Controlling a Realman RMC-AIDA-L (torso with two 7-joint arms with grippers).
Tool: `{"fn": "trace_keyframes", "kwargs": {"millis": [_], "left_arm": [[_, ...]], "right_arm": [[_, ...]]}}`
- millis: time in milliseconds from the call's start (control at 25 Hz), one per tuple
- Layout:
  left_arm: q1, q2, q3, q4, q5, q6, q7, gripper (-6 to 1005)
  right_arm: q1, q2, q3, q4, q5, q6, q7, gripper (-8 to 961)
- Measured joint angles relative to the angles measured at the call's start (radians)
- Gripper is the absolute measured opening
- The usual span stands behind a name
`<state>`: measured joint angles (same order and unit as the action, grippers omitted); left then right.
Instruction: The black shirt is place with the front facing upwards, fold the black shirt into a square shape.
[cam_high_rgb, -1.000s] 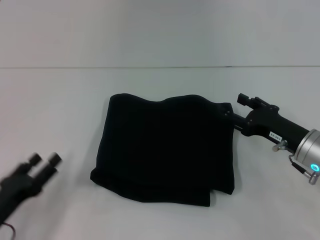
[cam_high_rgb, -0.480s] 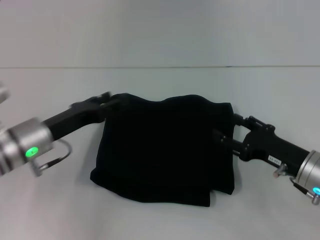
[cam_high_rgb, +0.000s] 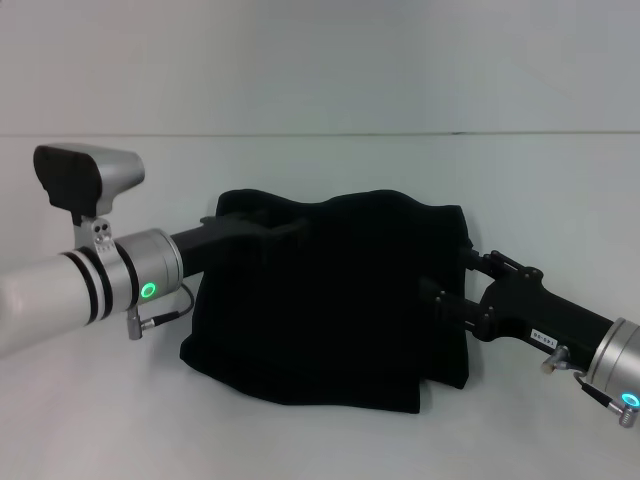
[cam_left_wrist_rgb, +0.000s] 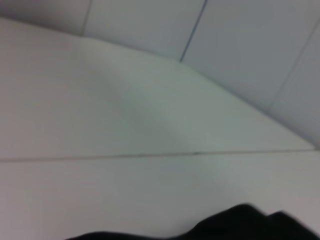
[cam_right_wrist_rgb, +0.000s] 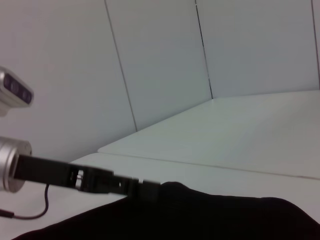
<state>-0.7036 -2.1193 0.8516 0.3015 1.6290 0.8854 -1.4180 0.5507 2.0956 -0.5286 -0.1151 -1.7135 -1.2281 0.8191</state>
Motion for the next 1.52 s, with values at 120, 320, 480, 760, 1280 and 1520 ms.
{"fn": "trace_keyframes", "kwargs": {"millis": [120,320,480,760,1280,1520], "left_arm": [[0.001,-0.007,0.021,-0.005,0.0,-0.052,-0.002,699],[0.006,-0.014,0.021,-0.006,0.0,-0.095,-0.015,698],[0.016,-0.017,0.006,0.001,-0.013,-0.099,-0.017,698],[0.095,-0.003,-0.024,0.093,-0.026,0.149,-0.015,697],[0.28,0.037,-0.025,0.097,0.065,0.353,0.197,695],[0.293,0.036,-0.027,0.06,0.102,0.321,0.204,695]], "right_arm": [[-0.001,0.0,0.0,0.0,0.0,0.0,0.0,835],[-0.002,-0.002,-0.001,-0.004,0.0,0.0,0.005,835],[-0.002,-0.002,-0.001,-0.006,0.0,0.0,0.005,835],[-0.006,-0.003,0.004,-0.009,0.001,-0.021,0.003,835],[-0.013,-0.003,0.006,-0.011,0.002,-0.031,0.0,834],[-0.014,-0.005,0.008,-0.011,0.007,-0.031,0.0,834]]}}
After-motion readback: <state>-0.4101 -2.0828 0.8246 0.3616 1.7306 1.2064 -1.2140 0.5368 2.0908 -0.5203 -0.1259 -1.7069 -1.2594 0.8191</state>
